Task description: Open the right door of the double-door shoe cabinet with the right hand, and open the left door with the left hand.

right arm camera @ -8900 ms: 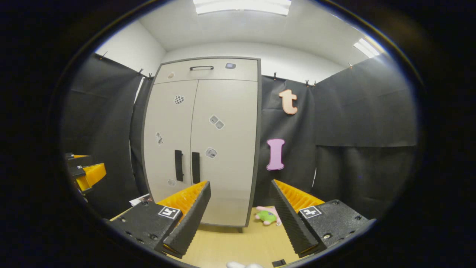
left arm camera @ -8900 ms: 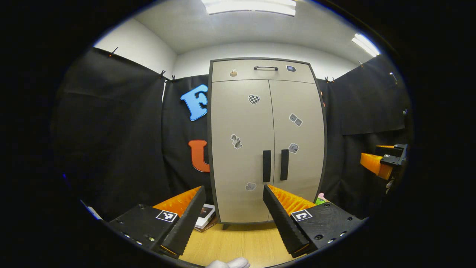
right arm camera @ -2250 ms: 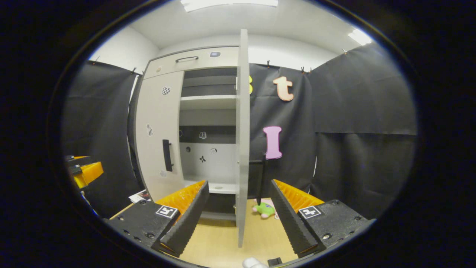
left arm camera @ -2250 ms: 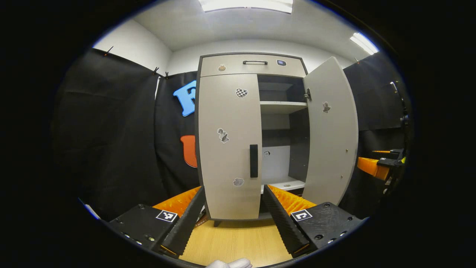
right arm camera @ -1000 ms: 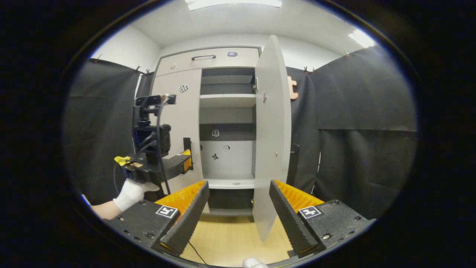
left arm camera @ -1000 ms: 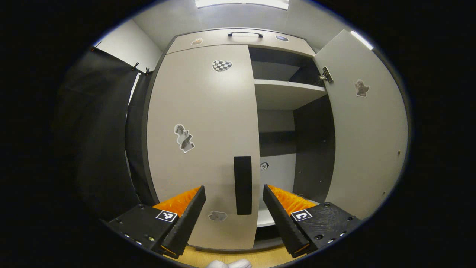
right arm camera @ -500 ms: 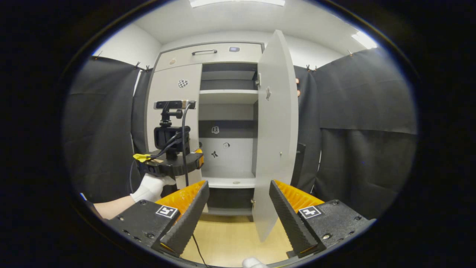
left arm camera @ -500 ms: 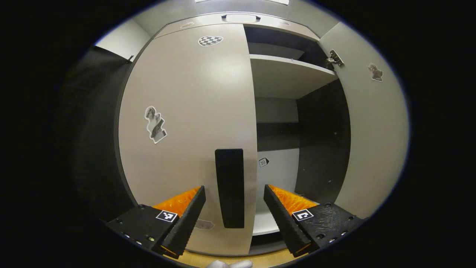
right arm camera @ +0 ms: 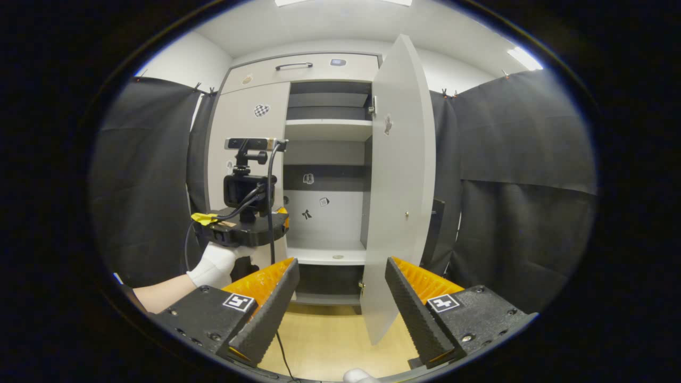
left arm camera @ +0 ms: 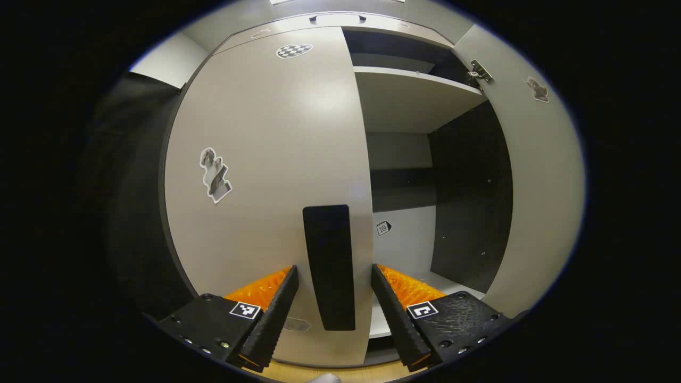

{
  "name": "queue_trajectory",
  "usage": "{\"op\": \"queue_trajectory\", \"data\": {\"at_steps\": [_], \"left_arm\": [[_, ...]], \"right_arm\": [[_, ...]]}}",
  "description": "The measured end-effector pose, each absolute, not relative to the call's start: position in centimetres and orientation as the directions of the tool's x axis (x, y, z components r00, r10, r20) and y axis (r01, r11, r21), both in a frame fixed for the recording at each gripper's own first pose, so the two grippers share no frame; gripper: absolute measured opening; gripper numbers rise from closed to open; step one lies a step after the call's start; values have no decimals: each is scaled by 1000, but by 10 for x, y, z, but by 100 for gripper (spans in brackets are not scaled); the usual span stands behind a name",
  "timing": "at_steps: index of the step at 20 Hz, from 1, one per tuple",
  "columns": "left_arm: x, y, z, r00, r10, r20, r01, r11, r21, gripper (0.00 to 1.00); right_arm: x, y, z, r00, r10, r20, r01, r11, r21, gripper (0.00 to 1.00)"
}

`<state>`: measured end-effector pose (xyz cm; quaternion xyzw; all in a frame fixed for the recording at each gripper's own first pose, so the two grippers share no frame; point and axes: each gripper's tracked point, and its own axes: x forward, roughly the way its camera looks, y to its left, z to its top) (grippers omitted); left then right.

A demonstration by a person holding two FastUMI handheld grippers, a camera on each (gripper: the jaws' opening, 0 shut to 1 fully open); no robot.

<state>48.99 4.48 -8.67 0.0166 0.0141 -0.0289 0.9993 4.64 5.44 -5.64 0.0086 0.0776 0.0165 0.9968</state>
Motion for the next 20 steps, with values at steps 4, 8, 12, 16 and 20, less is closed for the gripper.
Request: {"op": "queue_trajectory", "data": {"at_steps": [4, 8, 12, 16, 20], "left_arm": [[488, 47, -87, 997, -60, -47, 60, 998, -7, 33], [486, 49, -88, 995, -74, -62, 73, 997, -11, 21], [471, 50, -86, 993, -103, -50, 102, 994, -28, 16], [449, 54, -83, 993, -107, -51, 105, 994, -30, 16], [421, 68, -86, 994, -96, -54, 95, 995, -24, 16]], "right_arm": [[46, 57, -53, 988, 47, -146, -44, 999, 18, 100], [43, 58, -51, 988, 56, -145, -55, 998, 12, 100], [40, 55, -50, 988, 68, -141, -67, 998, 11, 100], [34, 55, -48, 987, 98, -129, -97, 995, 18, 100], [28, 56, -47, 985, 127, -120, -126, 992, 16, 100]]}}
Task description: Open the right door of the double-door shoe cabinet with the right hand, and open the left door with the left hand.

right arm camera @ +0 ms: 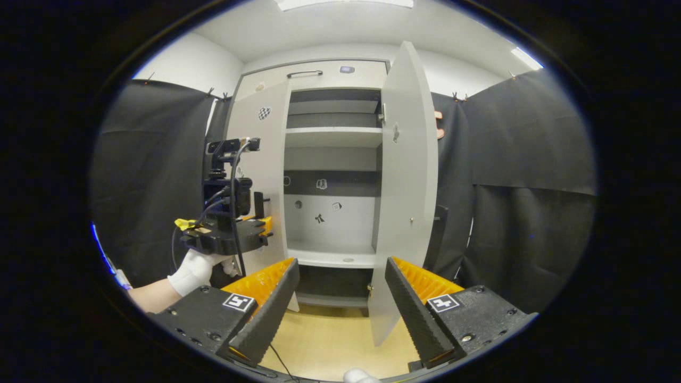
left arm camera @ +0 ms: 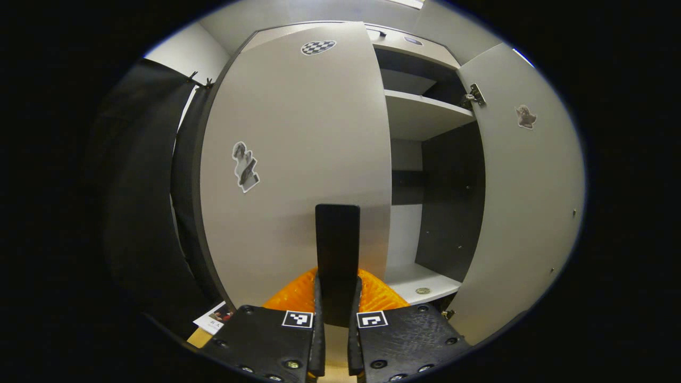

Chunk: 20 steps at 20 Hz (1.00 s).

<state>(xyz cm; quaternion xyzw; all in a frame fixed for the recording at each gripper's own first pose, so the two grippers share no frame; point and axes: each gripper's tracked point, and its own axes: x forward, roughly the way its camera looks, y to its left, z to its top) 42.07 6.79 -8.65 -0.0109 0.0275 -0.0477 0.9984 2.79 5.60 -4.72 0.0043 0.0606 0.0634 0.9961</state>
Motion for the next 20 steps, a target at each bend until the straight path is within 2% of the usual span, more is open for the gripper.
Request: {"op": "queue_trajectory", "data": {"at_steps": [11, 12, 18, 20], "left_arm": [[366, 106, -87, 995, -77, -66, 76, 997, -21, 15], [362, 111, -86, 995, -80, -65, 78, 997, -29, 10], [337, 157, -92, 998, -31, -59, 30, 1000, -5, 9], [328, 167, -91, 997, -32, -68, 32, 999, -8, 4]], "right_arm": [[20, 60, -45, 978, 179, -106, -178, 984, 18, 100], [16, 63, -44, 978, 184, -103, -183, 983, 20, 100], [10, 83, -44, 971, 220, -98, -219, 975, 18, 100], [9, 89, -45, 967, 233, -100, -232, 972, 22, 100]]}}
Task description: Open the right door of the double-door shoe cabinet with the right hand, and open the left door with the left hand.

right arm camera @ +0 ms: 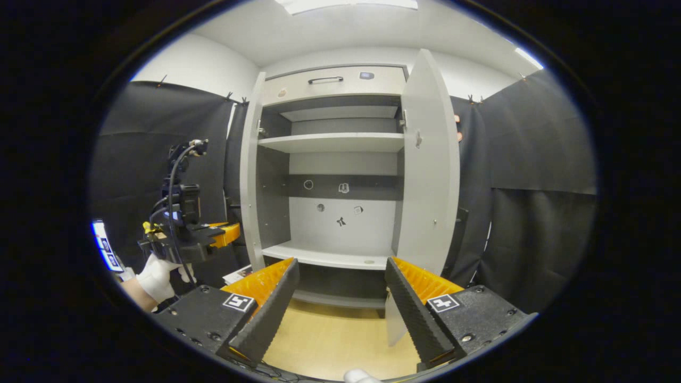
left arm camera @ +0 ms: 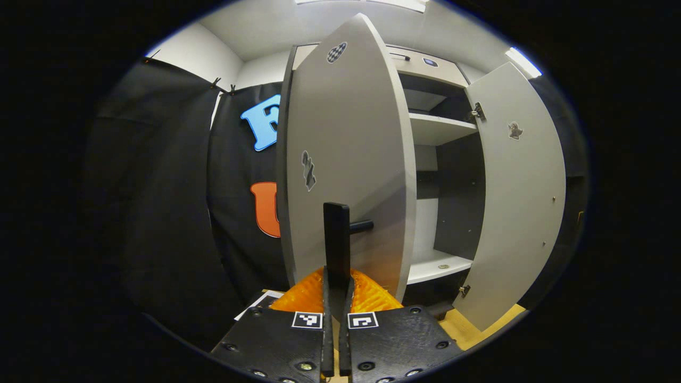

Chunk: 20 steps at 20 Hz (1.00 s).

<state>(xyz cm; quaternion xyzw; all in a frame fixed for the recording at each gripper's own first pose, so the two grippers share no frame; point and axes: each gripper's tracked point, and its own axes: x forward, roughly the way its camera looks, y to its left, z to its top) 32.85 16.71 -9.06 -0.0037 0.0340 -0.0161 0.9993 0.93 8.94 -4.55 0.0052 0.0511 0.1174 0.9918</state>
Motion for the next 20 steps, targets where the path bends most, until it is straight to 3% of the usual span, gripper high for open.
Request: {"op": "queue_trajectory", "data": {"at_steps": [6, 12, 20], "left_arm": [[321, 190, -91, 998, -8, -57, 8, 1000, 1, 0], [313, 250, -100, 994, 88, -65, -90, 996, -18, 0], [320, 271, -97, 999, -14, -53, 13, 1000, -15, 0]], "right_arm": [[7, 107, -50, 959, 261, -110, -259, 965, 33, 100], [8, 126, -51, 951, 287, -114, -285, 958, 34, 100], [6, 144, -54, 946, 300, -123, -298, 954, 33, 100]]}}
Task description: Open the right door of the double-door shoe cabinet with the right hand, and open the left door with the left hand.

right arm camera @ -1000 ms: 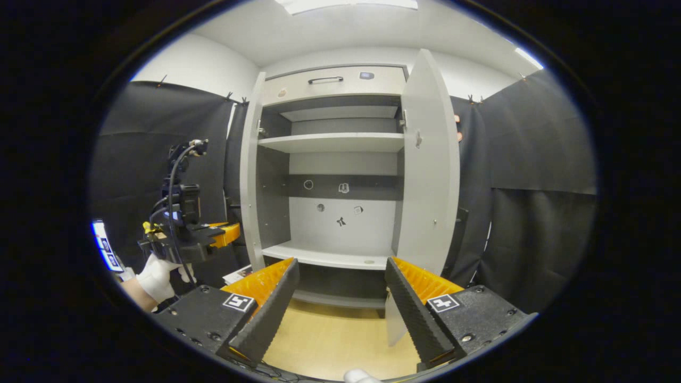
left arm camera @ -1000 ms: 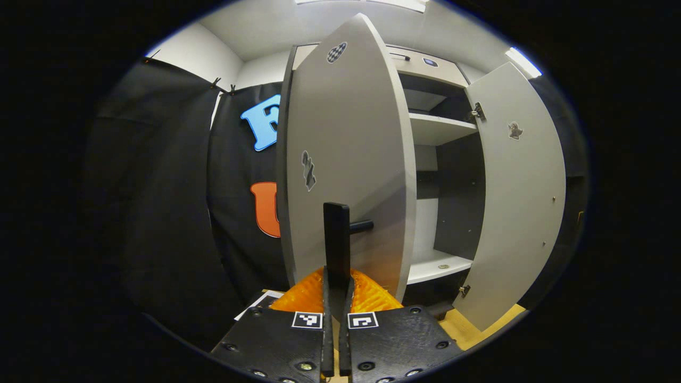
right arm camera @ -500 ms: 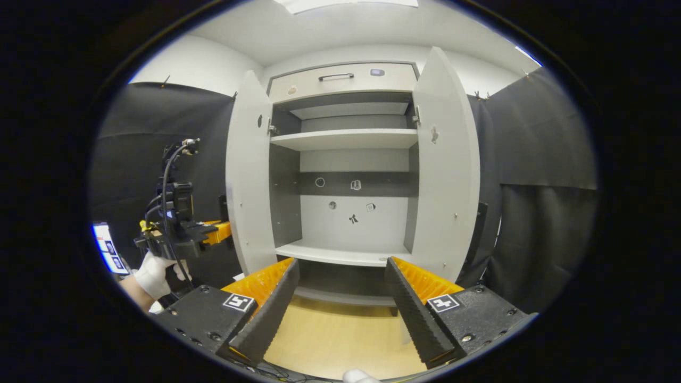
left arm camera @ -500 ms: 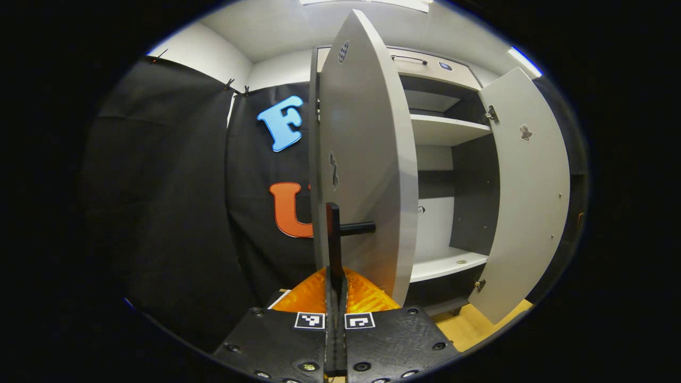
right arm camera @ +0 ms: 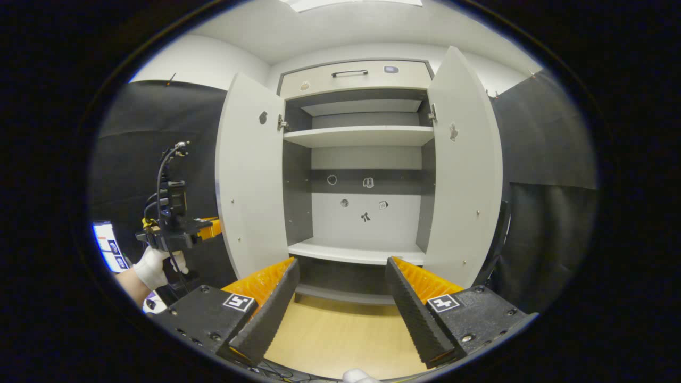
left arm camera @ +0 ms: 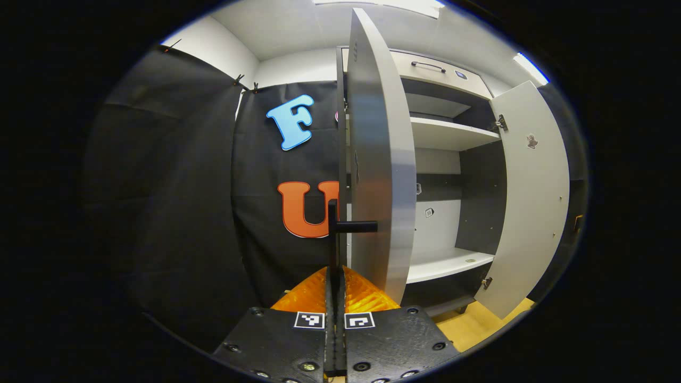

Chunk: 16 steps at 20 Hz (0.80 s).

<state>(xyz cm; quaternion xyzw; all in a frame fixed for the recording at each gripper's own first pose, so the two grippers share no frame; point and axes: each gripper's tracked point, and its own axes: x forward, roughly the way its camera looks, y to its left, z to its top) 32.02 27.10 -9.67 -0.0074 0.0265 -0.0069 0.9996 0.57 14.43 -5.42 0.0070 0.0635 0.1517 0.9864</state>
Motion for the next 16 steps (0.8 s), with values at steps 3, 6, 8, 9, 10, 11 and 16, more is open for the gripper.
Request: {"op": "queue_trajectory", "data": {"at_steps": [3, 6, 8, 9, 10, 11, 16], "left_arm": [[321, 278, -98, 998, -33, -56, 32, 999, -16, 0], [322, 278, -97, 998, -41, -54, 41, 999, -7, 0], [321, 278, -98, 998, -48, -52, 48, 999, -11, 0], [321, 278, -97, 998, -48, -52, 47, 999, -11, 0], [324, 276, -98, 997, -54, -55, 53, 999, -12, 0], [323, 275, -97, 997, -51, -53, 50, 999, -11, 1], [321, 286, -99, 998, -31, -58, 30, 999, -23, 27]], "right_arm": [[4, 144, -55, 949, 289, -124, -287, 957, 34, 100], [4, 145, -56, 951, 283, -126, -281, 959, 30, 100], [4, 148, -57, 949, 286, -133, -284, 958, 33, 100], [4, 148, -58, 948, 287, -134, -285, 958, 36, 100], [5, 149, -58, 948, 287, -134, -285, 958, 36, 100], [3, 148, -59, 949, 285, -135, -283, 959, 32, 100], [1, 147, -57, 952, 278, -125, -277, 961, 24, 100]]}}
